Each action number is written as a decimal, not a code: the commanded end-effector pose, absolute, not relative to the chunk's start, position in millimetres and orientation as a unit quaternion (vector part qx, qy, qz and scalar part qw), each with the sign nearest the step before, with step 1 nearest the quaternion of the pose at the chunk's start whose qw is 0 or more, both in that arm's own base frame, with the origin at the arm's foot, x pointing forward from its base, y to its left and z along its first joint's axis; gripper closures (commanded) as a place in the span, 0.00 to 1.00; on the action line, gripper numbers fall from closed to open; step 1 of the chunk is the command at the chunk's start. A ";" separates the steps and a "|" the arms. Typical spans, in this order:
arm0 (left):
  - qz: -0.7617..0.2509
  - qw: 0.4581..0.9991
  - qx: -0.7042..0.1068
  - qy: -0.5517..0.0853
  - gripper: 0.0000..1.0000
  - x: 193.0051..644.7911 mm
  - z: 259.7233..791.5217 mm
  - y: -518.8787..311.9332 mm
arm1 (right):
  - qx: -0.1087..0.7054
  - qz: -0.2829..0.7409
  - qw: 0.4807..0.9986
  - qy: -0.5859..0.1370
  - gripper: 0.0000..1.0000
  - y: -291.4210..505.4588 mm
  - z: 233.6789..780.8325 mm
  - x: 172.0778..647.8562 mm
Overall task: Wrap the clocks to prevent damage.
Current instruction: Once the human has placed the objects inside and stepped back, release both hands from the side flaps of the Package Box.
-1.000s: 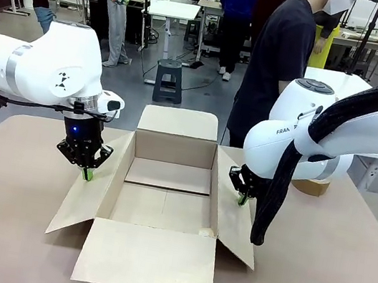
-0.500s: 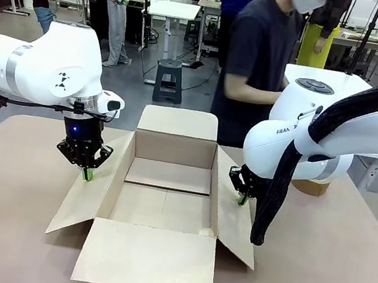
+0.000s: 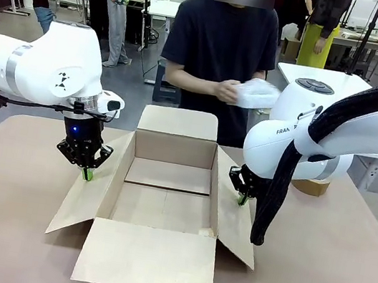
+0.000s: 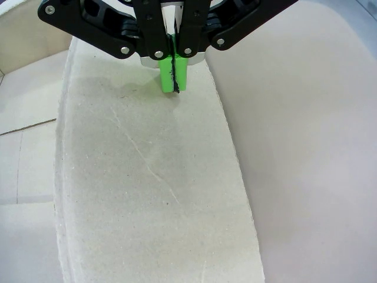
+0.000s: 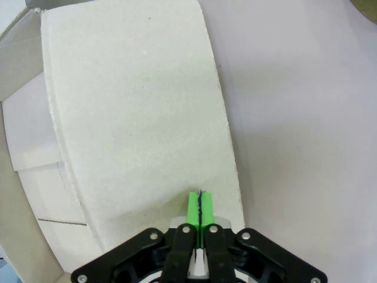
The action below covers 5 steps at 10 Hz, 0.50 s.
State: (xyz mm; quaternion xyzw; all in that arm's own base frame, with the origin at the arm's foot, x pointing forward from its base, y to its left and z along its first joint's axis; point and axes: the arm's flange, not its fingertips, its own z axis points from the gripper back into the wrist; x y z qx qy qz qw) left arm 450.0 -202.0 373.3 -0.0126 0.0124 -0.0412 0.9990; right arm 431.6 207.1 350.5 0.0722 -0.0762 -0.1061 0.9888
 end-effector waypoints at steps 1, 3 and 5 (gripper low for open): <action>-0.043 0.999 -0.009 0.016 1.00 449.1 372.3 -201.3 | 0.069 -0.108 0.989 -0.073 0.99 208.5 348.9 430.3; -0.043 0.999 -0.009 0.016 1.00 449.1 372.3 -201.3 | 0.069 -0.108 0.989 -0.073 0.99 208.5 348.9 430.3; -0.043 0.999 -0.009 0.016 1.00 449.1 372.3 -201.3 | 0.069 -0.108 0.989 -0.073 0.99 208.5 348.9 430.3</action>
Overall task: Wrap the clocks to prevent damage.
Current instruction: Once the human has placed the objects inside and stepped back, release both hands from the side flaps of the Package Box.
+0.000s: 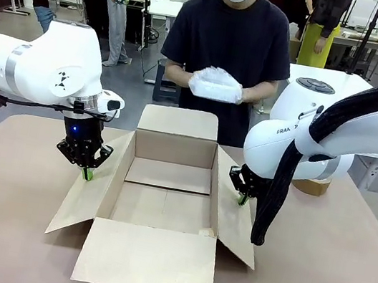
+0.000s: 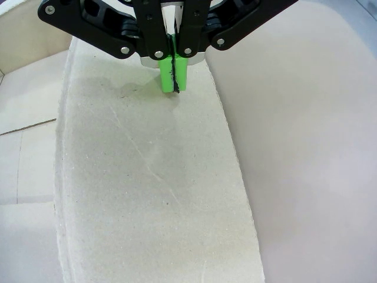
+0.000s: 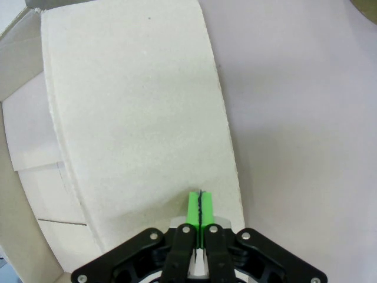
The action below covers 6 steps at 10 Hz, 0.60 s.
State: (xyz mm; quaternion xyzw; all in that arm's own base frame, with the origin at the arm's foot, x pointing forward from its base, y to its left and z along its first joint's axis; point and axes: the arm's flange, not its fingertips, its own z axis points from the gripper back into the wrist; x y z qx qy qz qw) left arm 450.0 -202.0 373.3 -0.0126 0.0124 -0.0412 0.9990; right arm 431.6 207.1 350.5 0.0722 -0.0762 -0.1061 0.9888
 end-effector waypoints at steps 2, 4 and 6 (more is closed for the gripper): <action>-0.043 0.999 -0.009 0.016 1.00 449.1 372.3 -201.3 | 0.069 -0.108 0.989 -0.073 0.99 208.5 348.9 430.3; -0.043 0.999 -0.009 0.016 1.00 449.1 372.3 -201.3 | 0.069 -0.108 0.989 -0.073 0.99 208.5 348.9 430.3; -0.043 0.999 -0.009 0.016 1.00 449.1 372.3 -201.3 | 0.069 -0.108 0.989 -0.073 0.99 208.5 348.9 430.3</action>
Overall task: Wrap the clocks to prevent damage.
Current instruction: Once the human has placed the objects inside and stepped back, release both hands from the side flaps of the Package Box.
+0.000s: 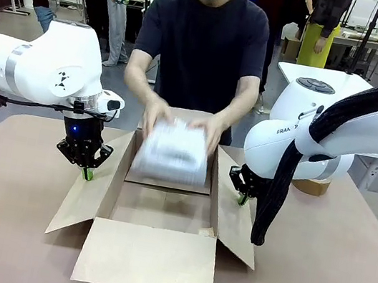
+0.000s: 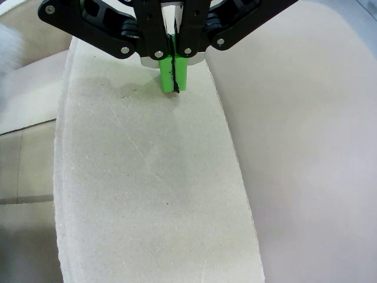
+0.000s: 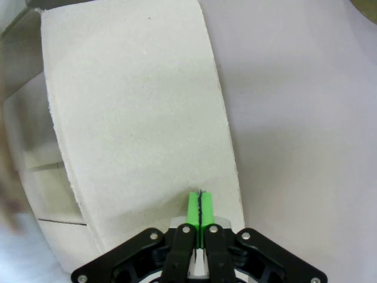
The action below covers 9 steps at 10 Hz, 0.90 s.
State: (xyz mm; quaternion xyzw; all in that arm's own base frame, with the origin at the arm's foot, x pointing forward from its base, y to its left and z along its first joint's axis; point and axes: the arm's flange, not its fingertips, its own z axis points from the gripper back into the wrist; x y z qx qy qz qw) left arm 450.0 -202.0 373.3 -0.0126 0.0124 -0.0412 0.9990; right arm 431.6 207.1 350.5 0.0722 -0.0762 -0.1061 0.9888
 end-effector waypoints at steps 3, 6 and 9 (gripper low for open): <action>-0.043 0.999 -0.009 0.016 1.00 449.1 372.3 -201.3 | 0.069 -0.108 0.989 -0.073 0.99 208.5 348.9 430.3; -0.043 0.999 -0.009 0.016 1.00 449.1 372.3 -201.3 | 0.069 -0.108 0.989 -0.073 0.99 208.5 348.9 430.3; -0.043 0.999 -0.009 0.016 1.00 449.1 372.3 -201.3 | 0.069 -0.108 0.989 -0.073 0.99 208.5 348.9 430.3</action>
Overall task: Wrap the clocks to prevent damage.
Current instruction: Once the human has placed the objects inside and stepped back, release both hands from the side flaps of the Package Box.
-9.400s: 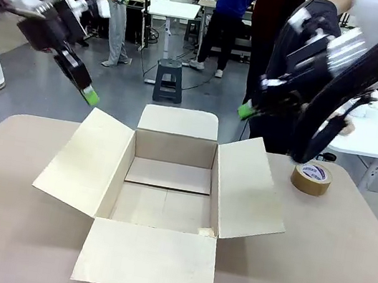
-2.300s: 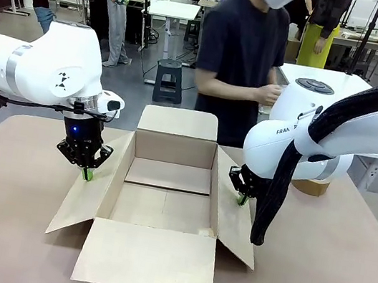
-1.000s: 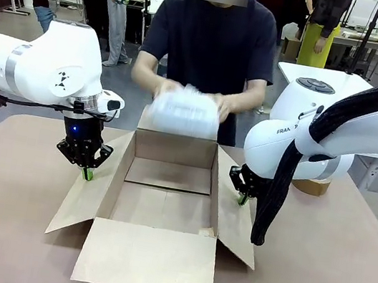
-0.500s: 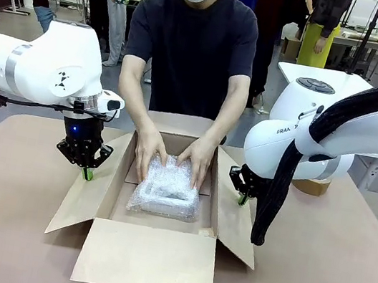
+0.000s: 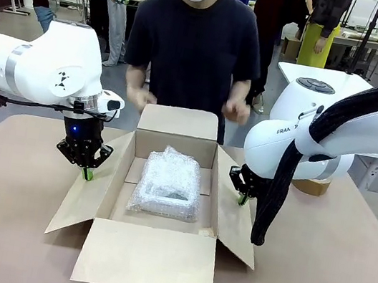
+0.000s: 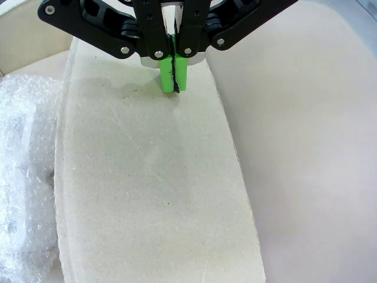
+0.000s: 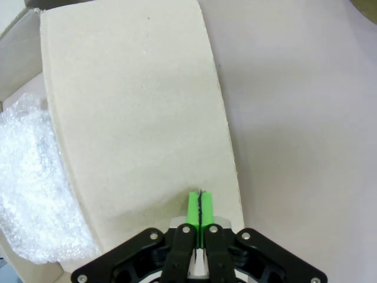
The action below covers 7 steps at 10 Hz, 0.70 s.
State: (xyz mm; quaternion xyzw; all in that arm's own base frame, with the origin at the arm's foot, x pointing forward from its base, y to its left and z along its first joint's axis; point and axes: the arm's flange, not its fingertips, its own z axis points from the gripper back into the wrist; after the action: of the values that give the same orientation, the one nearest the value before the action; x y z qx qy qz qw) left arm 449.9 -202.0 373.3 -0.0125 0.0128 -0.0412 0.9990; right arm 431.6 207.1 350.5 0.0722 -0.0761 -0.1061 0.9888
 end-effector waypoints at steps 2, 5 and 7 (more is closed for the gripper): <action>-0.041 0.999 -0.012 0.013 1.00 449.9 373.3 -202.0 | 0.072 -0.106 0.989 -0.076 0.99 207.1 350.5 431.6; -0.295 0.953 0.025 -0.064 1.00 440.0 430.5 -150.5 | -0.008 0.095 0.984 -0.153 0.99 161.0 413.5 409.2; -0.354 0.930 0.036 -0.087 1.00 428.7 476.7 -110.7 | -0.090 0.132 0.978 -0.136 0.99 128.1 458.8 388.3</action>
State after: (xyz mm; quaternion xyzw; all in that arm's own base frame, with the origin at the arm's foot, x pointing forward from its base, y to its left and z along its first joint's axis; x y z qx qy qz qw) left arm 443.8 -137.1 463.2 0.0434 -0.0661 -0.3275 0.9415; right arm 404.0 146.1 441.6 -0.0491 -0.1287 0.1079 0.9846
